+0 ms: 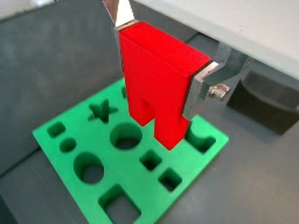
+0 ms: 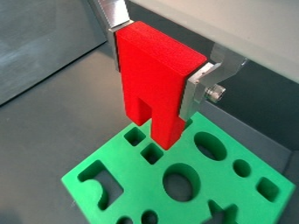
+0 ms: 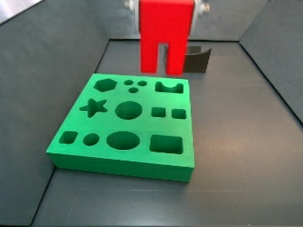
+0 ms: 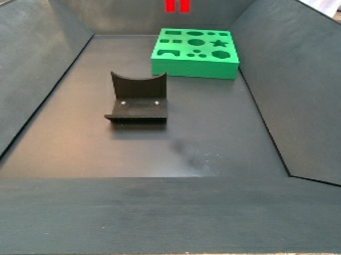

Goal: Pick up the double-square object. Move up. Place the double-square object on the fixture. Regrasp the double-square object. Move to above the board. Insert the double-square object.
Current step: Insert the double-square object.

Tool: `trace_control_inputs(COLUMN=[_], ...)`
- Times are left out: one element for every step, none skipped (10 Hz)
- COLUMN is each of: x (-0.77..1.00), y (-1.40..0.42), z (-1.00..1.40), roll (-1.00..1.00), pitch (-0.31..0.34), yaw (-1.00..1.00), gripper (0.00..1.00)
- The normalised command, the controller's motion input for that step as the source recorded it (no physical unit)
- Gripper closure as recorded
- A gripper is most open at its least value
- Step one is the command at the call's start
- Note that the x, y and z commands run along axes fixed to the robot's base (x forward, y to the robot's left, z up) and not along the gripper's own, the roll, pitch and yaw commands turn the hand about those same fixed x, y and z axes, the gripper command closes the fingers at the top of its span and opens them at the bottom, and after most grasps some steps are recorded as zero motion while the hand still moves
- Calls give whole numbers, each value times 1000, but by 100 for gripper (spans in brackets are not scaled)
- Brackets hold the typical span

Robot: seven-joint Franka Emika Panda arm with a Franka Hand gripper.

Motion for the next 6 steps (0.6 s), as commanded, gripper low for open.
trace_control_inputs(x=[300,257,100,0,14,0], y=[-140,-103,-23,0,0,0], z=[-640,-674,-691,-654,-729,-406], roll=[99,103,89,90,69,7], pitch=[-121,-124,-141,-161,-206,-156], yaw=[-74,-63,-46,0,0,0], gripper=[100,100,100,100,100,100])
